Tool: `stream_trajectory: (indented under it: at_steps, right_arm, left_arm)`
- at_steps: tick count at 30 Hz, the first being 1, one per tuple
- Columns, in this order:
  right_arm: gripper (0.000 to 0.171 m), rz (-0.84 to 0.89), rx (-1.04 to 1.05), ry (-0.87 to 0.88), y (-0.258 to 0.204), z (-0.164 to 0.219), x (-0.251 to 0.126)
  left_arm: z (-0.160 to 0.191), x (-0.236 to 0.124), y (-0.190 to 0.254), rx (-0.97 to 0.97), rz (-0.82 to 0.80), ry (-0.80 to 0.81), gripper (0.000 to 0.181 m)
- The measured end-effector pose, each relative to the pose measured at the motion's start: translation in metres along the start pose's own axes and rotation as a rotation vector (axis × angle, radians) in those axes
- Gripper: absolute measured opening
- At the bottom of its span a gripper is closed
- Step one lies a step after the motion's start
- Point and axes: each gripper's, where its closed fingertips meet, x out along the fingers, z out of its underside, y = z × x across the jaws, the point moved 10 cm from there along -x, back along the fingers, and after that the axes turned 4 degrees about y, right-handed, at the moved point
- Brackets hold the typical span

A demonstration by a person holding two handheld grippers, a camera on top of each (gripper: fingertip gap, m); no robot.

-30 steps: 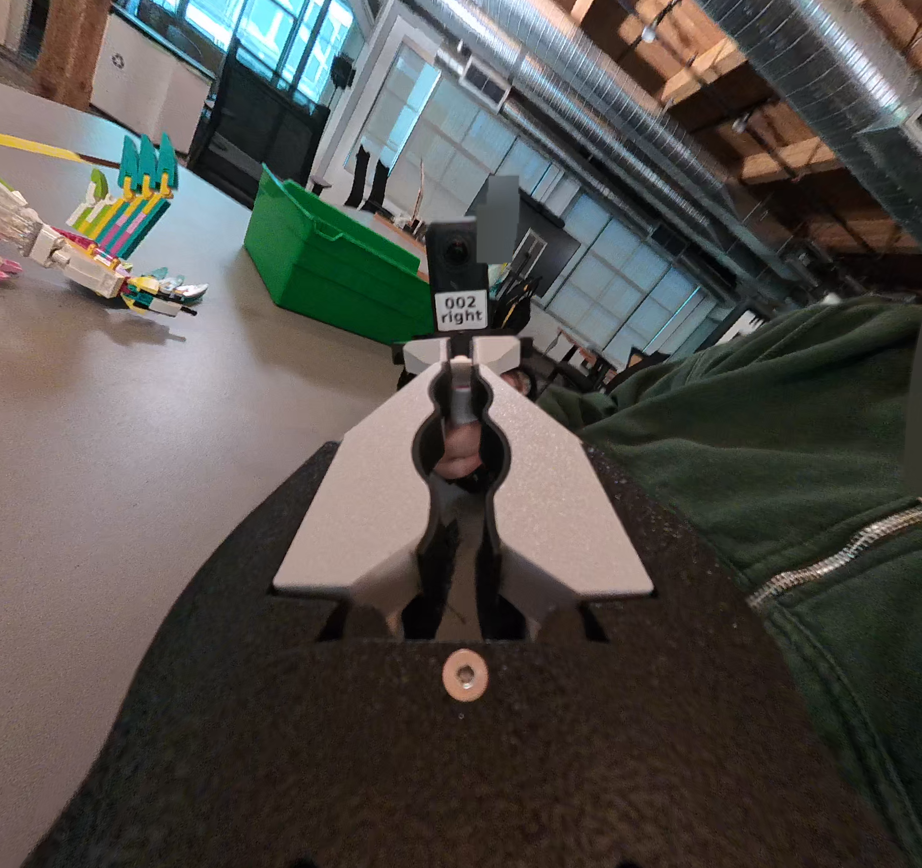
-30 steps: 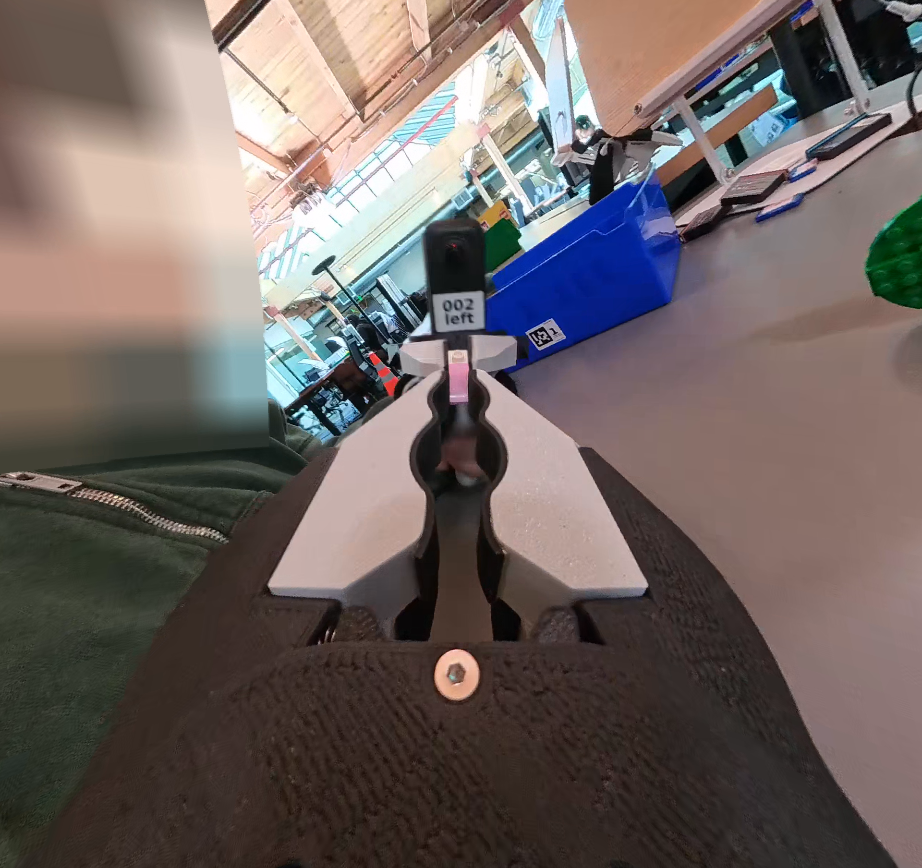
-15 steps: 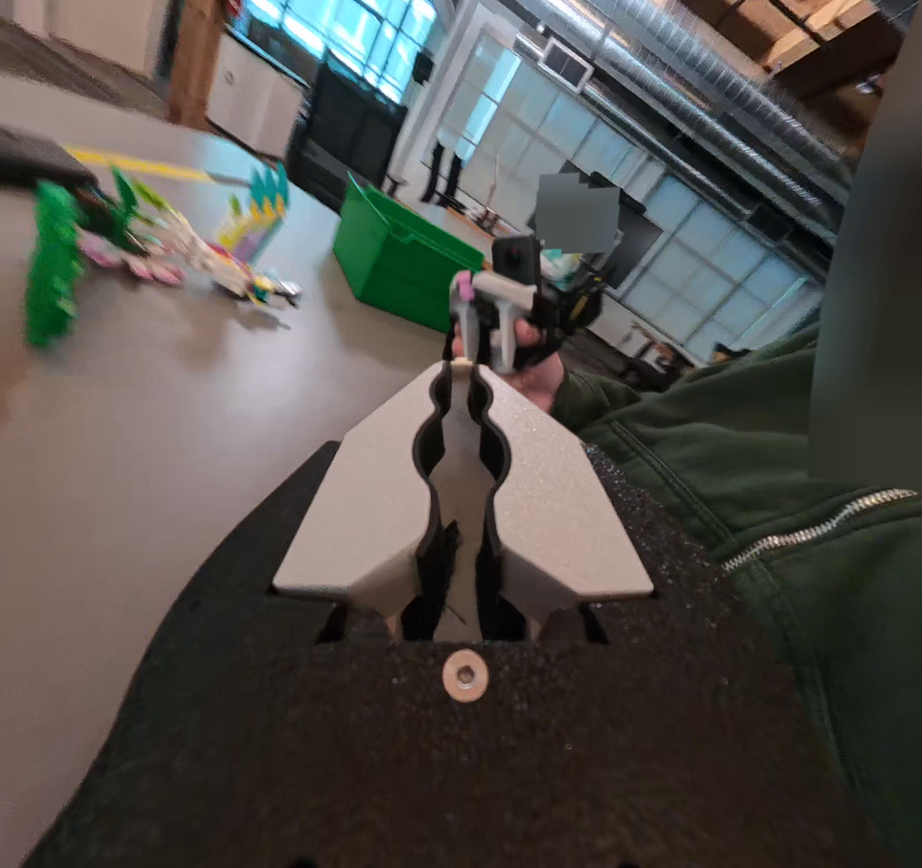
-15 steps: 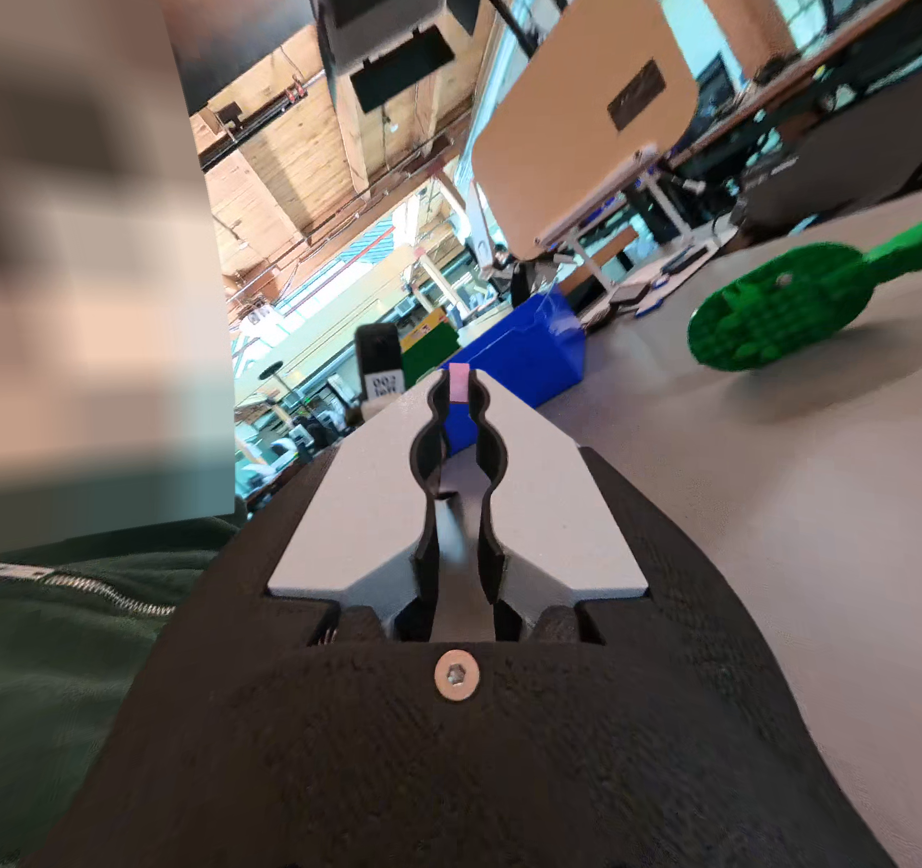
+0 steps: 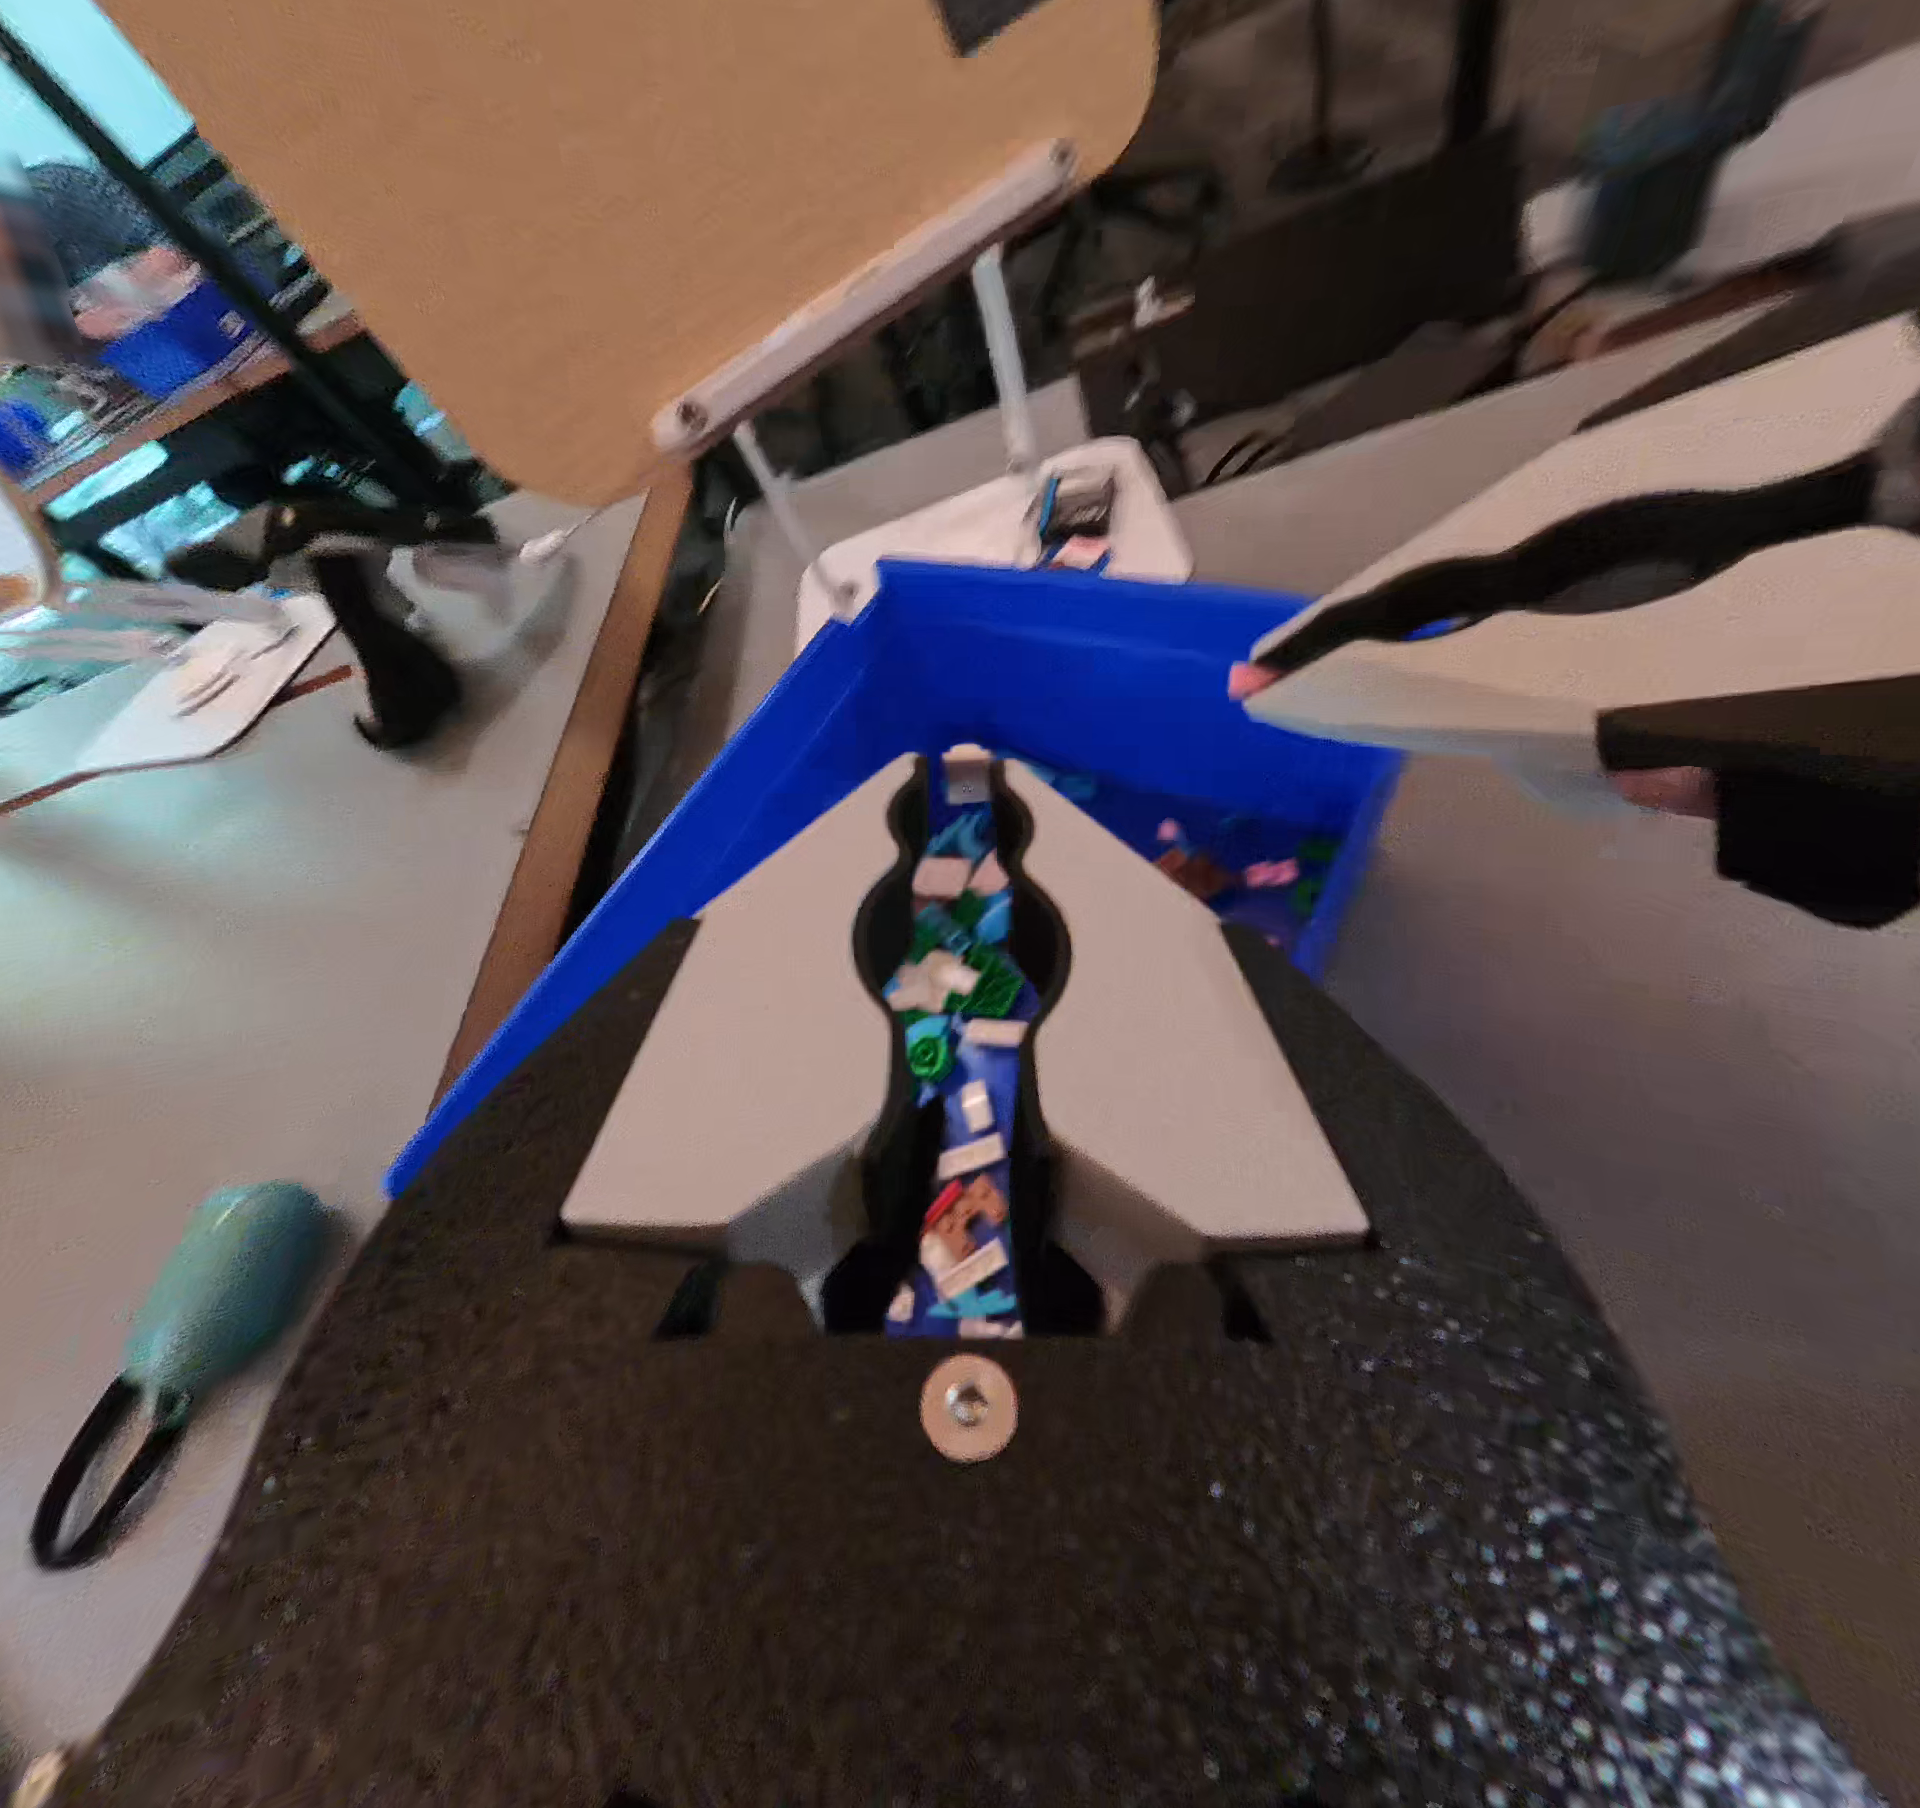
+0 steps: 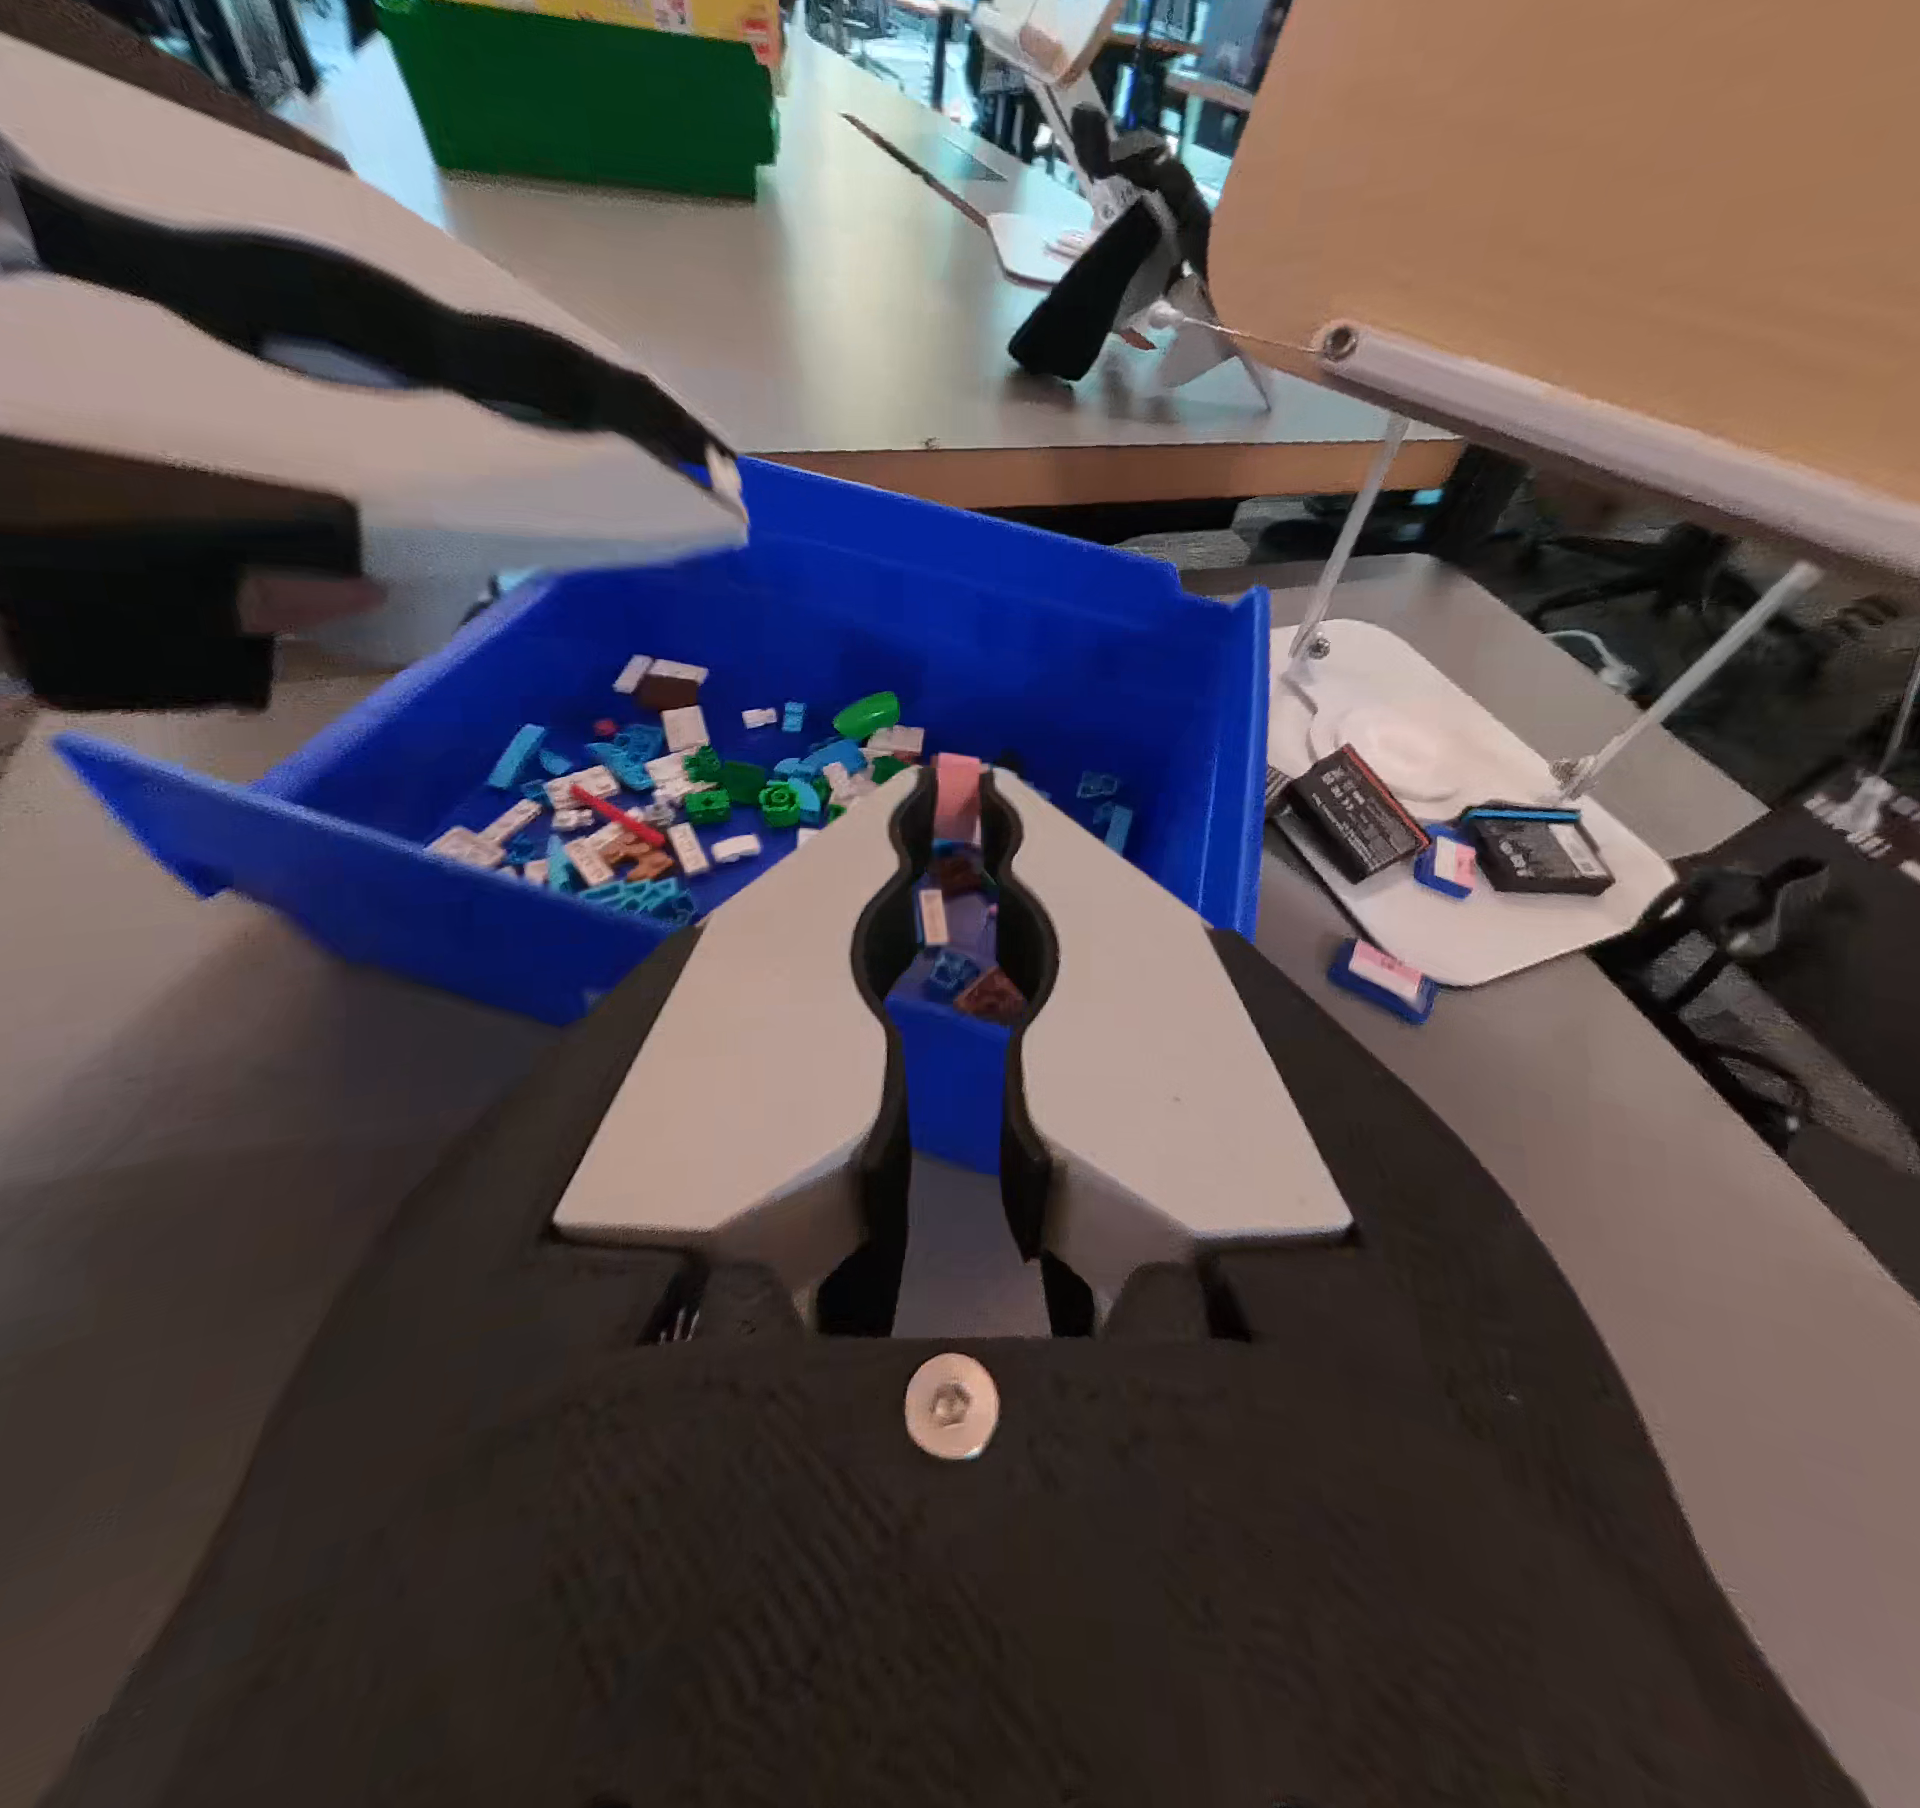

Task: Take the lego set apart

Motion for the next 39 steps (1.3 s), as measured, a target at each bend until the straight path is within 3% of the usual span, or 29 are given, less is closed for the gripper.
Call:
stream_trajectory:
  at_steps: [2,3,9,11,14,18,21,24,27,30,33,38,39]
  right_arm:
    - [0.037,0.014,-0.012,-0.024,-0.005,-0.003,0.014]
    - [0.046,-0.006,-0.001,-0.035,-0.008,-0.004,0.018]
    - [0.083,-0.028,0.016,0.001,-0.009,-0.010,0.017]
    - [0.085,-0.006,-0.031,0.063,-0.006,-0.008,0.008]
    - [0.082,0.015,-0.100,0.225,-0.002,-0.009,-0.031]
    - [0.072,0.135,-0.294,0.413,0.008,0.010,-0.123]
    - [0.060,0.294,-0.385,0.455,0.022,0.047,-0.197]
    - [0.053,0.432,-0.420,0.392,0.031,0.086,-0.257]
    - [0.050,0.558,-0.489,0.308,0.038,0.111,-0.300]
    - [0.045,0.654,-0.514,0.275,0.049,0.121,-0.325]
    - [0.045,0.673,-0.491,0.277,0.059,0.123,-0.329]
    - [0.043,0.624,-0.499,0.250,0.058,0.128,-0.320]
    - [0.042,0.629,-0.513,0.253,0.058,0.128,-0.320]
  left_arm:
    - [0.007,0.009,-0.004,-0.029,0.032,-0.082,0.041]
    - [0.008,0.011,-0.005,-0.045,0.048,-0.085,0.044]
    - [0.002,0.013,-0.008,-0.103,-0.014,-0.086,0.089]
    - [-0.001,0.010,-0.008,-0.120,-0.024,-0.091,0.105]
    - [-0.015,-0.003,0.009,-0.115,0.030,-0.001,0.111]
    - [-0.039,-0.013,0.077,-0.036,0.312,0.187,0.098]
    - [-0.045,0.006,0.149,0.034,0.572,0.269,0.085]
    - [-0.039,0.045,0.218,0.115,0.736,0.245,0.085]
    - [-0.030,0.090,0.270,0.134,0.802,0.141,0.091]
    - [-0.021,0.131,0.296,0.100,0.784,0.051,0.091]
    - [-0.015,0.151,0.307,0.112,0.752,0.011,0.077]
    - [-0.019,0.157,0.307,0.179,0.693,0.088,0.032]
    - [-0.019,0.156,0.307,0.190,0.698,0.102,0.014]
